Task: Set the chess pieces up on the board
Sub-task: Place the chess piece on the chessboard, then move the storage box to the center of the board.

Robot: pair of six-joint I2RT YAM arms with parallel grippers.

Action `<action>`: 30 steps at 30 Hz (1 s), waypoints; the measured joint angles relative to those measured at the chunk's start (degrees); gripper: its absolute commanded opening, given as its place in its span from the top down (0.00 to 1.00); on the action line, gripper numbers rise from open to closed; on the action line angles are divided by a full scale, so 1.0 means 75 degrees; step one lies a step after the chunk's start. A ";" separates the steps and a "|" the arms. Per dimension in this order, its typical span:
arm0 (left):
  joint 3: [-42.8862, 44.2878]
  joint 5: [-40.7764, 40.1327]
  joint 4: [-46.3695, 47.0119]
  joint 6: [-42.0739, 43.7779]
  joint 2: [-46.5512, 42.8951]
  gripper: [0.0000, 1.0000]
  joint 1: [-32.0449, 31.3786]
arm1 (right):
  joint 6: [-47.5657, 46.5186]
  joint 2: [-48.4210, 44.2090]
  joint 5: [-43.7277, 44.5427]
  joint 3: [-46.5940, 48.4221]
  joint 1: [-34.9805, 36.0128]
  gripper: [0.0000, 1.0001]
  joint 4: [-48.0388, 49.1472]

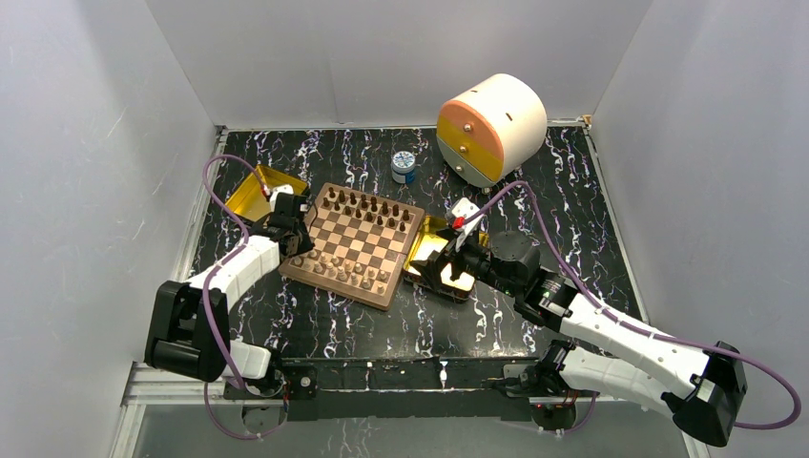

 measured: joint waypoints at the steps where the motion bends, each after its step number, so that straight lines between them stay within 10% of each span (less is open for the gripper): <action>1: 0.0020 0.0000 -0.0012 0.0000 0.0000 0.75 0.0000 | 0.0000 0.0000 0.0003 0.0000 0.0000 0.01 0.0000; 12: 0.1052 -0.0020 -0.0289 0.0309 -0.0003 0.77 0.0000 | 0.0000 0.0000 0.0006 0.0000 0.0000 0.01 0.0000; 18: 0.1466 -0.0490 0.0035 0.0944 0.0189 1.00 0.0020 | 0.0000 0.0000 0.0003 0.0000 0.0000 0.01 0.0000; 30: 0.2340 -0.0545 0.0554 0.1813 0.2346 1.00 0.1026 | -0.0006 -0.0023 0.0070 0.0000 0.0000 0.01 -0.0052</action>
